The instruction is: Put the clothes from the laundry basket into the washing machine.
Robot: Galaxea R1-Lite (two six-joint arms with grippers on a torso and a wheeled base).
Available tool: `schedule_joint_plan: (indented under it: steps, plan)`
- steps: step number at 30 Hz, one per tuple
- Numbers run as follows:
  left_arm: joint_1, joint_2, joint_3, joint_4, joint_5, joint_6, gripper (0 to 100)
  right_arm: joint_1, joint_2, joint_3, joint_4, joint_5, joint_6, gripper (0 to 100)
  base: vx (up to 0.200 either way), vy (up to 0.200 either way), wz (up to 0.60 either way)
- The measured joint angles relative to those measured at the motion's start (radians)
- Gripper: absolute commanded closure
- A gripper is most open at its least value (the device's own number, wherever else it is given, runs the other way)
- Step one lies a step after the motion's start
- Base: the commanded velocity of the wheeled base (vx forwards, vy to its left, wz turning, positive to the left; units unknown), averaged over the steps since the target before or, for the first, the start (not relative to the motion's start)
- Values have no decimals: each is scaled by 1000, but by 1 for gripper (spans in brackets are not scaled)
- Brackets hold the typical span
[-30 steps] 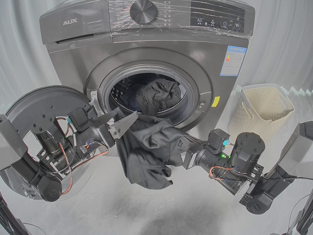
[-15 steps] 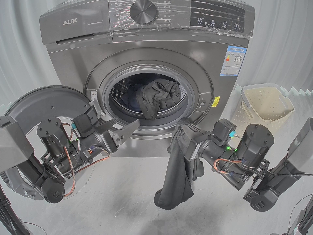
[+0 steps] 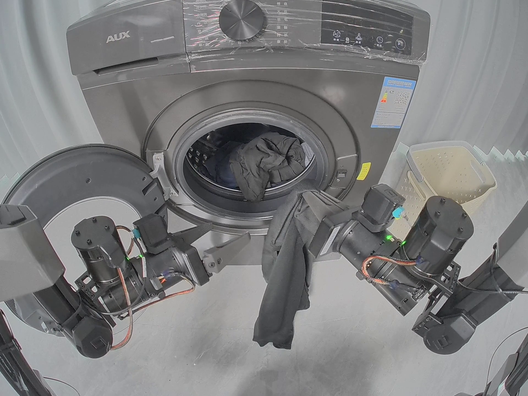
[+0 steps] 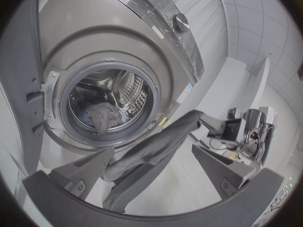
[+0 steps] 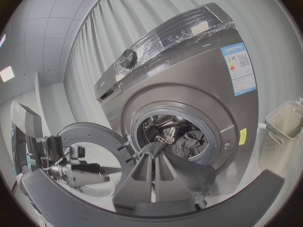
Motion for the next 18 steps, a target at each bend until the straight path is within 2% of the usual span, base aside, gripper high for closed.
schedule_joint_plan:
  steps: [4, 6, 12, 18]
  plan:
    - [-29, 4, 21, 0, 0, 31, 0, 15, -1, -25, 0, -1, 1, 100, 0, 0, 0]
    - [-47, 21, 31, 0, 0, 70, 0, 21, 0, -40, 0, -2, 1, 100, 0, 0, 0]
    - [-70, 82, 26, 0, 3, 154, 0, 29, 1, -68, 0, -2, 5, 100, 0, 0, 0]
    - [-66, 124, 11, -1, 5, 164, 0, 41, 6, -78, -6, -2, 7, 100, 0, 0, 0]
